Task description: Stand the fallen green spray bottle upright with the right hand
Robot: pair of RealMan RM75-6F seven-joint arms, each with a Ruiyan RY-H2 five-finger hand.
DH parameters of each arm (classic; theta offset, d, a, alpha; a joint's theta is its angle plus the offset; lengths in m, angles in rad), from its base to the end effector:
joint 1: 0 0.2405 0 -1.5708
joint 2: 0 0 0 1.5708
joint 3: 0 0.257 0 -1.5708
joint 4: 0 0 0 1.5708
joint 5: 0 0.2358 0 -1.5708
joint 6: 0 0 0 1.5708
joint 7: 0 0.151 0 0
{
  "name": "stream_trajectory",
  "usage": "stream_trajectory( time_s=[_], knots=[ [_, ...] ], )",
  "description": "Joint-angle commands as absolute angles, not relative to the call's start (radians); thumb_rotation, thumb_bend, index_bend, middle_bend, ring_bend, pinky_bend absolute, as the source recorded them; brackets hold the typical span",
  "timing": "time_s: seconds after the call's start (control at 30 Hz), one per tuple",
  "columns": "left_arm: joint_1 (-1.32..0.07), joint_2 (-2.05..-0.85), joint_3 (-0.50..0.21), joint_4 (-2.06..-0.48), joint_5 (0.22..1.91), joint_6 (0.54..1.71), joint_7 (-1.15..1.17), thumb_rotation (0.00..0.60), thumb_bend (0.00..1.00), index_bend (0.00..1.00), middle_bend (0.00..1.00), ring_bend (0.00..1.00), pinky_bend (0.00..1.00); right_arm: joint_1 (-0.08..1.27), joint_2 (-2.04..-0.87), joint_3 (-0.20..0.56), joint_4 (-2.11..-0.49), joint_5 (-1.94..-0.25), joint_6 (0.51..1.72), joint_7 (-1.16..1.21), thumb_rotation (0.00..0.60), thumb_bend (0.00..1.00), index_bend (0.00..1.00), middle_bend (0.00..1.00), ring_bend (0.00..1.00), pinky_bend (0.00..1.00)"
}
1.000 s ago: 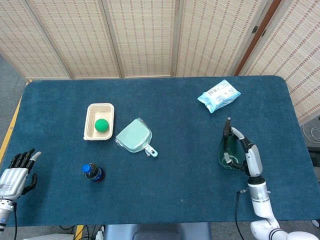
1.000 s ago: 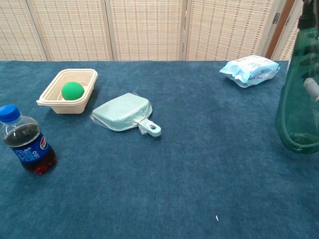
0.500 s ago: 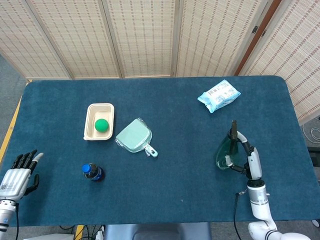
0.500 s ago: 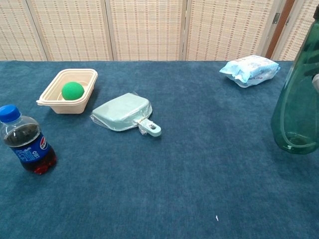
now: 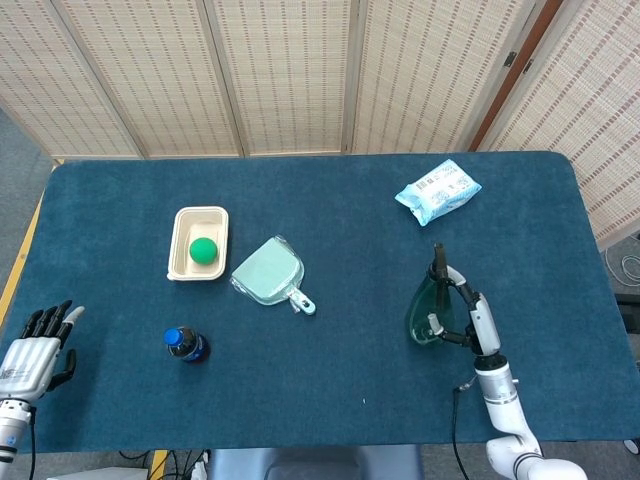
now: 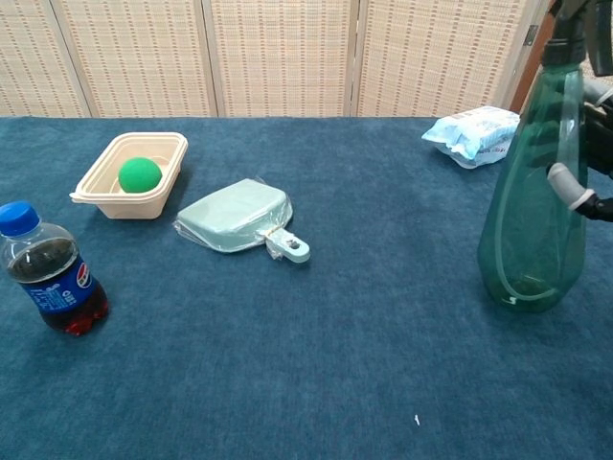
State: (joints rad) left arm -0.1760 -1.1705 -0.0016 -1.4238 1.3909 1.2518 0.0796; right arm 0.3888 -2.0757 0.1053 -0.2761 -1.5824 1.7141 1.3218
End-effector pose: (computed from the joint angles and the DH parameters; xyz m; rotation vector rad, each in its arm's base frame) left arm -0.3748 0.2104 0.1124 -1.5293 -0.9233 -0.5827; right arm -0.2963 -0.2888 -0.0218 1.1997 -1.2877 2.0232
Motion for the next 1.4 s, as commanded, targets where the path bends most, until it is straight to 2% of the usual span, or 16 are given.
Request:
stream_trajectory(
  time_s=[0.03,1.4],
  knots=[
    [-0.172,-1.168,-0.002,-1.433,1.384,1.254,0.091,0.600,0.61,0.06,0.00,0.00,0.00,0.396,-2.092,0.093,-0.252,-1.588,1.707,1.330,0.600,0.36,0.18,0.34,0.30,0.41],
    [-0.160,-1.200,0.007,-1.523,1.372,1.284,0.245,0.600,0.61,0.06,0.00,0.00,0.00,0.255,-2.136,0.011,-0.180,-1.598,1.749,1.389,0.600,0.36,0.19,0.35,0.30,0.41]
  ],
)
